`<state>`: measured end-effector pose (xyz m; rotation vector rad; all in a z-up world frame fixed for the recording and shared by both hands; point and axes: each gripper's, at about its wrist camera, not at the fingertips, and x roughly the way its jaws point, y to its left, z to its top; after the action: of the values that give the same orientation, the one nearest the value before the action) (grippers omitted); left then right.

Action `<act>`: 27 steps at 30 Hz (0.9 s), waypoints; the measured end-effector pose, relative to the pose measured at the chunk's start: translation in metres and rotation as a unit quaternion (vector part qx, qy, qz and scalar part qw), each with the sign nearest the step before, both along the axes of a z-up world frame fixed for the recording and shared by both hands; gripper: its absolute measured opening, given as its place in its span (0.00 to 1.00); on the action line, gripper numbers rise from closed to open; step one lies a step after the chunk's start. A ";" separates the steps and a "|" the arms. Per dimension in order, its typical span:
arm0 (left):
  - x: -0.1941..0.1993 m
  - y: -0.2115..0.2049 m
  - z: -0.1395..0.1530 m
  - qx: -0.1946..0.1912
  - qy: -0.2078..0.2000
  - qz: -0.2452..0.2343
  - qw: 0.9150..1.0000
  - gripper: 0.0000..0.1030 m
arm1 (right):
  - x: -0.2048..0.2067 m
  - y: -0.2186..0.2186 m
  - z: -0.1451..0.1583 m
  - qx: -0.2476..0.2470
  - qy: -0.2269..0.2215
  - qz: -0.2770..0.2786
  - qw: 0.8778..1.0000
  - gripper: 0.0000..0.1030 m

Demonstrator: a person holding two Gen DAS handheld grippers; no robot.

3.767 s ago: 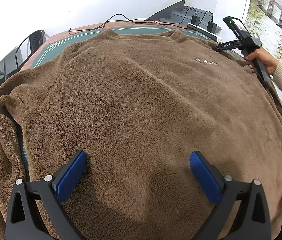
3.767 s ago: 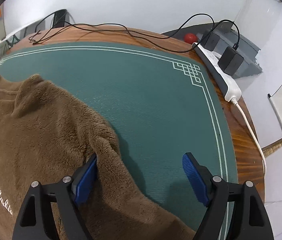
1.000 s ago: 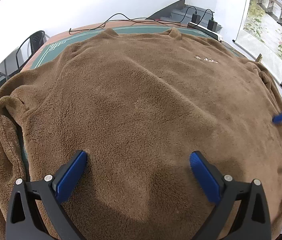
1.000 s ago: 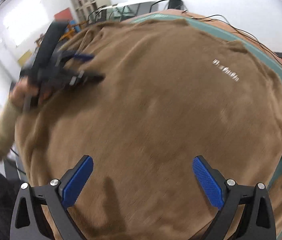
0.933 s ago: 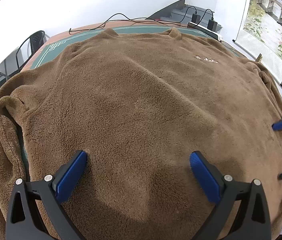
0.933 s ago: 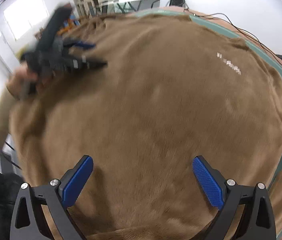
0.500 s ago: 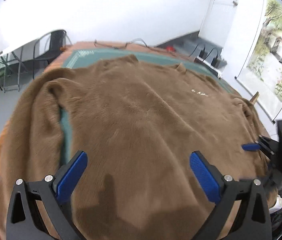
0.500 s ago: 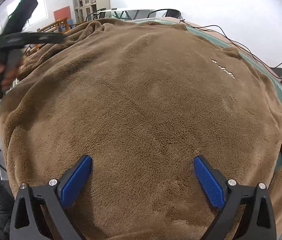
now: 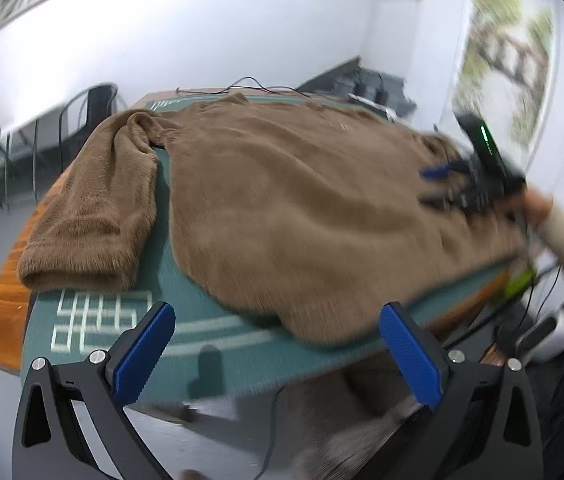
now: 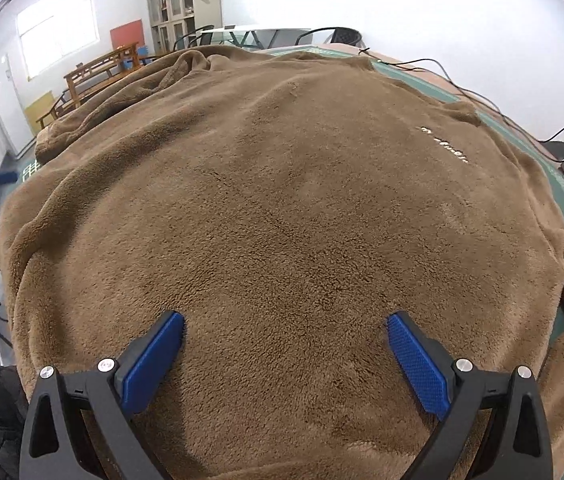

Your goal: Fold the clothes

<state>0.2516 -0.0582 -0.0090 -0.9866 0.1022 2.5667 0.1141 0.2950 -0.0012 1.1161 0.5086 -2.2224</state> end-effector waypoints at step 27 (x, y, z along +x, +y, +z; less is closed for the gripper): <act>-0.062 0.017 0.016 0.102 0.054 0.125 0.985 1.00 | 0.194 0.020 0.044 0.009 0.304 -0.074 0.950 0.99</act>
<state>0.1896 -0.0416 0.0066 -0.8290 -0.2681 2.7864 0.3084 0.3153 0.0428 0.4611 0.7102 -2.6940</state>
